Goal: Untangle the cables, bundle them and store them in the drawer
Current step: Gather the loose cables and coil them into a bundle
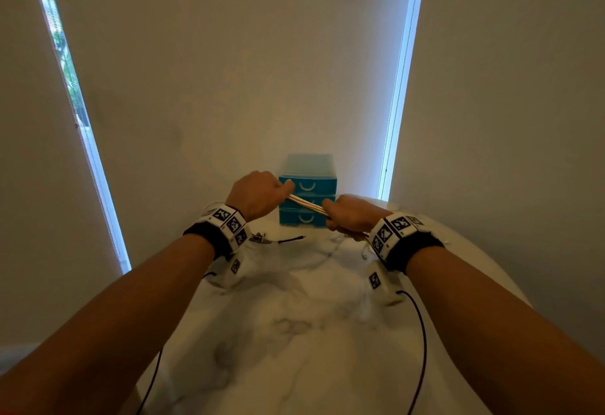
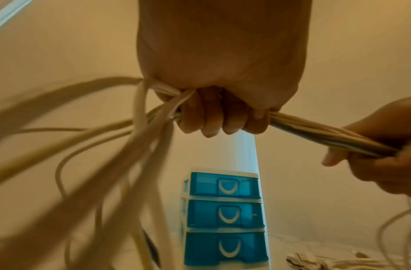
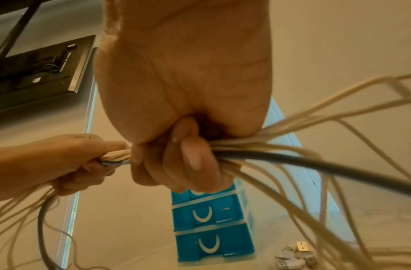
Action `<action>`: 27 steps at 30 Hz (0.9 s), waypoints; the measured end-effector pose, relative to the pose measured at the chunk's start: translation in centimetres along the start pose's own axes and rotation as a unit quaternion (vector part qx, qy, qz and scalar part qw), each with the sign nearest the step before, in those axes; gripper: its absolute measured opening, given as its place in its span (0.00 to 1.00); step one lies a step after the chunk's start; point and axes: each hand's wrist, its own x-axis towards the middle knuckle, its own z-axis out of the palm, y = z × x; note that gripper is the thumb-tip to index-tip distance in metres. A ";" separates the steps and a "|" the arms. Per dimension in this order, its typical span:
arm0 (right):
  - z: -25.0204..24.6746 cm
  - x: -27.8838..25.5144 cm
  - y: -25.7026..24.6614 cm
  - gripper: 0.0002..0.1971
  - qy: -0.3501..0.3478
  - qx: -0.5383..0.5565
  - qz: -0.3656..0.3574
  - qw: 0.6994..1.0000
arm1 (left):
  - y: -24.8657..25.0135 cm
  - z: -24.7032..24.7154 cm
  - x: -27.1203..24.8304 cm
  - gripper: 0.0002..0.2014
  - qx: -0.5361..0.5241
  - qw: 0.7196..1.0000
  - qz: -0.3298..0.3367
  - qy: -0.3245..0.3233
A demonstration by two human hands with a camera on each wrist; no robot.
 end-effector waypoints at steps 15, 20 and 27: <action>-1.3 0.9 3.5 0.16 0.196 -0.282 -0.019 0.939 | -6.8 -3.4 -0.9 0.32 0.091 0.987 -0.045 0.123; -3.3 2.0 2.6 0.24 0.263 -0.259 -0.063 0.927 | -7.3 -6.5 -0.3 0.31 0.082 0.980 -0.044 0.176; -2.1 0.3 2.6 0.27 0.145 -0.028 -0.003 0.989 | -8.8 -6.2 -0.8 0.33 0.086 0.973 -0.078 0.200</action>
